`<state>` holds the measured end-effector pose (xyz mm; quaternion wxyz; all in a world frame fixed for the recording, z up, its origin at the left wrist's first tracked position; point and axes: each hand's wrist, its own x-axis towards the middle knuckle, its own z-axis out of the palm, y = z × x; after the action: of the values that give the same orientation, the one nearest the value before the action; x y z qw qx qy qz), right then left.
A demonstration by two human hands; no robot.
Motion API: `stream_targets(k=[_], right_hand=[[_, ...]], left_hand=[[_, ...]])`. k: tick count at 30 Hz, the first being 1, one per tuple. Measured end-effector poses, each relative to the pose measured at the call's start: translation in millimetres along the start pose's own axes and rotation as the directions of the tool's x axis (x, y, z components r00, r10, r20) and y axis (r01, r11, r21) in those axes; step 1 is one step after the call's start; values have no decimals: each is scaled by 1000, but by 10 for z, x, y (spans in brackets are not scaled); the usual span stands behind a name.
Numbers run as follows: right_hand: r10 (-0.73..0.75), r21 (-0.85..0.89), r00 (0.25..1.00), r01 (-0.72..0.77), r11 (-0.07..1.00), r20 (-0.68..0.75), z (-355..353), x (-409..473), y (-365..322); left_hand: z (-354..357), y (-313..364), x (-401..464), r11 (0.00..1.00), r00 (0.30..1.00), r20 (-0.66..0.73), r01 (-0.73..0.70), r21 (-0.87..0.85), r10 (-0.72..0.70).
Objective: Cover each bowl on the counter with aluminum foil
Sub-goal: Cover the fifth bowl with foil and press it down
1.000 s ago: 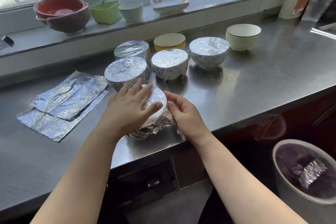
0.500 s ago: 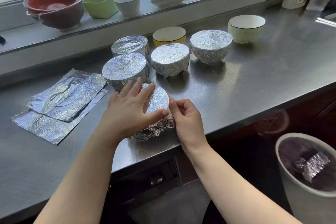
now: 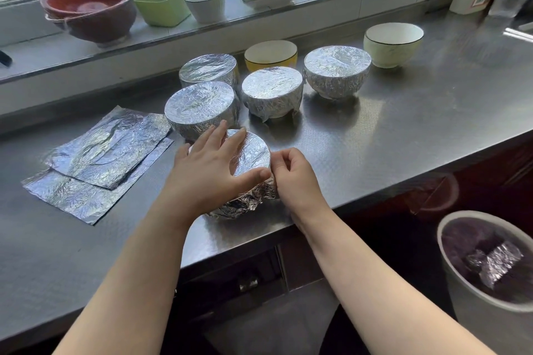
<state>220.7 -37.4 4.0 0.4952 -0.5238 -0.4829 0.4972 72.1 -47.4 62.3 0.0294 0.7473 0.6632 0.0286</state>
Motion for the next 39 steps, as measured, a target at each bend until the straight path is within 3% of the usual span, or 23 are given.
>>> stream_targets(k=[7,13,22,25,27,28,30,32,35,39], right_hand=[[-9,137,999,15,991,-49,33,17,-13],[-1,97,999,6,995,-50,42,45,-31],[-37,-186,996,52,981,82,-19,122,-160],[-81,-463,983,149,874,165,-53,181,-105],[-152,-529,983,182,829,100,-104,189,-102],[-187,-462,982,179,869,28,-132,167,-131],[-177,-135,981,164,977,-85,-145,57,-230],[-126,119,992,128,985,-24,-77,-108,-340],[-93,106,989,81,991,116,49,-301,-393],[-81,41,988,77,996,129,137,-324,-379]], left_hand=[[7,0,12,1000,1000,1,5,10,-5],[17,0,22,1000,1000,0,12,8,-12],[47,-14,37,999,999,-20,35,24,-35],[46,-17,35,999,999,-17,41,13,-41],[47,-15,32,999,999,-17,45,7,-45],[48,-14,32,999,999,-18,49,7,-49],[54,-13,35,998,998,-19,58,6,-57],[55,-8,42,998,998,-20,61,-6,-62],[53,8,38,997,997,-25,72,-24,-72],[50,20,33,996,996,-26,82,-39,-83]])
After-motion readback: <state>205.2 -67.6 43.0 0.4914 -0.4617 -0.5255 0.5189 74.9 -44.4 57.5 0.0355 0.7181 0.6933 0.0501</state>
